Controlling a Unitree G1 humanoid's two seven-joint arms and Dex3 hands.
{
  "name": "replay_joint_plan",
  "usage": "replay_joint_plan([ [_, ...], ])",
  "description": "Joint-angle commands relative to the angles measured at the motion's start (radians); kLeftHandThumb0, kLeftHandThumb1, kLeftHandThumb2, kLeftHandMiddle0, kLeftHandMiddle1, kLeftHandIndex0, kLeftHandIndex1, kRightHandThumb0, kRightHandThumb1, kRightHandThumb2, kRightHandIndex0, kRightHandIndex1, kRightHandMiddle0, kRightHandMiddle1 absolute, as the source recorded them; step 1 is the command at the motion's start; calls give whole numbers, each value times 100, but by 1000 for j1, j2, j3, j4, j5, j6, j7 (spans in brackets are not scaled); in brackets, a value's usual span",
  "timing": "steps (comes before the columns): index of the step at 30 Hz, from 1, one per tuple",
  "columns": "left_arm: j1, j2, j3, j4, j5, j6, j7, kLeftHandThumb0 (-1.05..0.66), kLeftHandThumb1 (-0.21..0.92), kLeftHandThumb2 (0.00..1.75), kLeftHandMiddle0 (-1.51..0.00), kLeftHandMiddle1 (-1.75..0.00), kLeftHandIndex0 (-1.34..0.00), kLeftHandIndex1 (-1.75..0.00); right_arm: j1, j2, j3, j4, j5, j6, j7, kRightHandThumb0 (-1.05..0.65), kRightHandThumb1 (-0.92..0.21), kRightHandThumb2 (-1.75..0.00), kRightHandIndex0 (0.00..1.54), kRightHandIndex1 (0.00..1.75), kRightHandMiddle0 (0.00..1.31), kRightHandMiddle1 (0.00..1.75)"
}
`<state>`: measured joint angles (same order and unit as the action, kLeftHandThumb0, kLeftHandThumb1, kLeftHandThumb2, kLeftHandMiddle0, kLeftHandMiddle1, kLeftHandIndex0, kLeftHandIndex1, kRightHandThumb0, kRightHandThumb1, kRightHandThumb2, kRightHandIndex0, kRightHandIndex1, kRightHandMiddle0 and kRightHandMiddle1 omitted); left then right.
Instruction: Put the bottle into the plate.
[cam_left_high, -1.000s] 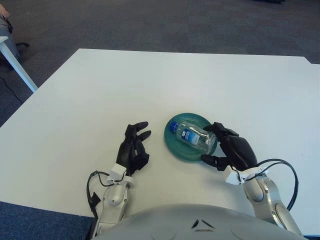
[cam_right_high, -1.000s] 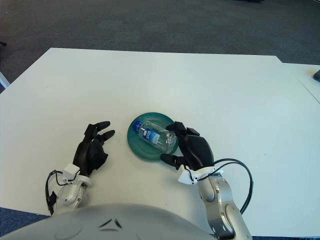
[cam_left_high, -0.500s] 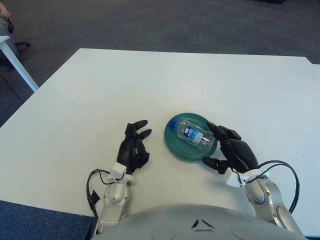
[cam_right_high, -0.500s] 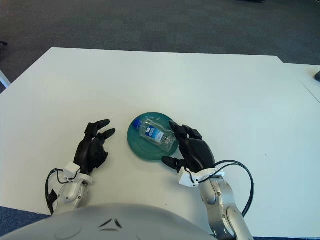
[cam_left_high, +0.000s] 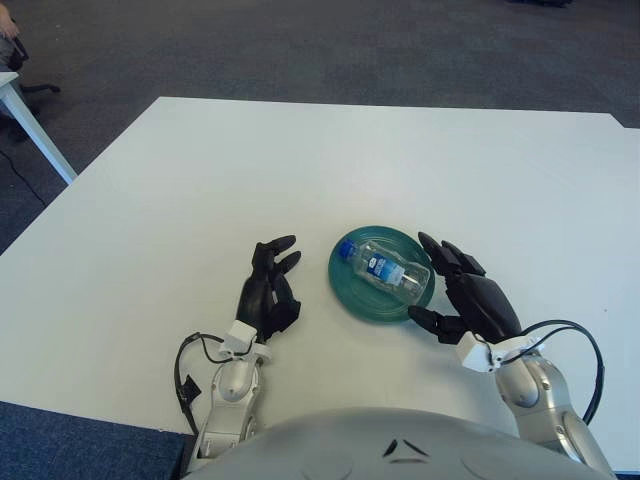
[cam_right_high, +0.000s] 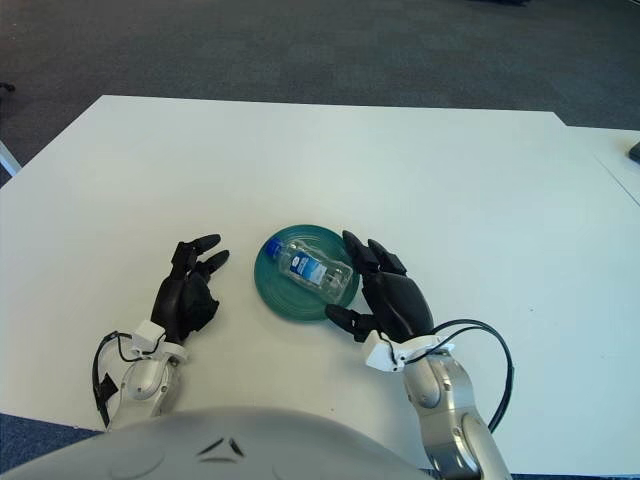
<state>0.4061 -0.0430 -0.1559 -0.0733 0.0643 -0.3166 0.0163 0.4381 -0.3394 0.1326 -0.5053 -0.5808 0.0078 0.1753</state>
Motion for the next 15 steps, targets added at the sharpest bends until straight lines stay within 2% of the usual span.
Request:
replay_joint_plan([
  [1, 11, -5, 4, 44, -4, 30, 6, -79, 92, 102, -31, -49, 0, -101, -41, 25, -63, -27, 223, 13, 71, -105, -92, -87, 0, 0, 0, 0],
  [3, 12, -10, 4, 47, -11, 32, 5, -80, 92, 102, -31, -48, 0, -101, -61, 45, -87, 2, 306, 0, 76, -105, -92, -89, 0, 0, 0, 0],
  [6, 7, -16, 5, 63, -21, 27, 2, -81, 92, 103, -31, -48, 0, -103, -127, 68, -118, 136, 385, -43, 62, -105, -92, -91, 0, 0, 0, 0],
  [11, -15, -24, 13, 98, -42, 22, -5, -81, 92, 104, -33, -48, 0, -106, -146, 121, -144, 198, 490, -89, 40, -105, -92, -95, 1, 0, 1, 1],
  [14, -38, -24, 20, 133, -47, 8, -9, -81, 92, 104, -33, -48, 0, -107, -143, 174, -164, 193, 582, -65, 30, -105, -92, -95, 4, 2, 5, 3],
  [15, -44, -23, 22, 142, -48, 2, -10, -81, 92, 104, -33, -47, 0, -107, -144, 180, -168, 194, 597, -60, 29, -105, -92, -95, 7, 1, 3, 12],
])
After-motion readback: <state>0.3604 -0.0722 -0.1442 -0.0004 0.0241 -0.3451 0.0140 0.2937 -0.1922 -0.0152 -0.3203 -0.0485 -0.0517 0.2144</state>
